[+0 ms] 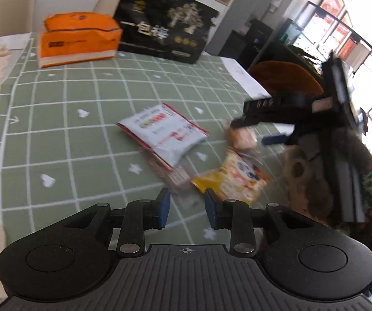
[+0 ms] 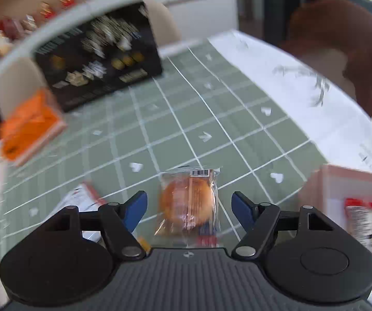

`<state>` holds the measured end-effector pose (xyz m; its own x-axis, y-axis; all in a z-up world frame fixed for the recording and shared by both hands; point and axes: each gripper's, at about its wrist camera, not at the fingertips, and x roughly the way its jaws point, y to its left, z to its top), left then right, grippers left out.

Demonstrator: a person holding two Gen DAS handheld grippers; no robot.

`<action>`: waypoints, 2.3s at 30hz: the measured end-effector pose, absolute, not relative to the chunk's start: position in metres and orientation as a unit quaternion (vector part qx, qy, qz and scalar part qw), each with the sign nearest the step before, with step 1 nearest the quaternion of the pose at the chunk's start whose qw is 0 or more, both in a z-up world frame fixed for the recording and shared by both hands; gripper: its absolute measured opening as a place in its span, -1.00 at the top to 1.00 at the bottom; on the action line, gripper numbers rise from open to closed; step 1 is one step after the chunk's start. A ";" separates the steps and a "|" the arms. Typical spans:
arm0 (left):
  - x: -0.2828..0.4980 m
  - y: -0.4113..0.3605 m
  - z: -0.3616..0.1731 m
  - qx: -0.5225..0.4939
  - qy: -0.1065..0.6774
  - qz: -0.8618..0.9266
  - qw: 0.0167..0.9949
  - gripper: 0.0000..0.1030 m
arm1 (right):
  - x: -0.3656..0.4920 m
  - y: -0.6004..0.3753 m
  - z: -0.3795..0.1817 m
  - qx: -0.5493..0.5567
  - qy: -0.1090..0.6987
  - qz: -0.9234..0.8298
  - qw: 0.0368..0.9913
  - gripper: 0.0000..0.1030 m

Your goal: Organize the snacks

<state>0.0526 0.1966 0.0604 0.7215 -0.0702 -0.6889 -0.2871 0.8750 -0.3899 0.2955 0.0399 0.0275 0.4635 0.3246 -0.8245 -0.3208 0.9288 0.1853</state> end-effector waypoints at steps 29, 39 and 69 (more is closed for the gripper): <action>0.108 0.181 0.037 -0.082 0.372 -0.007 0.925 0.41 | 0.064 -0.119 0.047 -0.001 0.479 0.214 0.851 0.00; 0.027 0.129 0.038 -0.125 0.405 -0.080 0.902 0.39 | 0.035 -0.177 0.018 0.068 0.492 0.119 0.859 -0.01; 0.067 0.110 0.033 -0.079 0.432 0.030 0.898 0.06 | 0.006 -0.192 0.001 0.037 0.481 0.071 0.873 -0.35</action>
<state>0.0665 0.1100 0.0328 0.6255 -0.0150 -0.7801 -0.1211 0.9858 -0.1161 0.0056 -0.1916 0.0015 0.5272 0.1595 -0.8346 -0.0884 0.9872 0.1328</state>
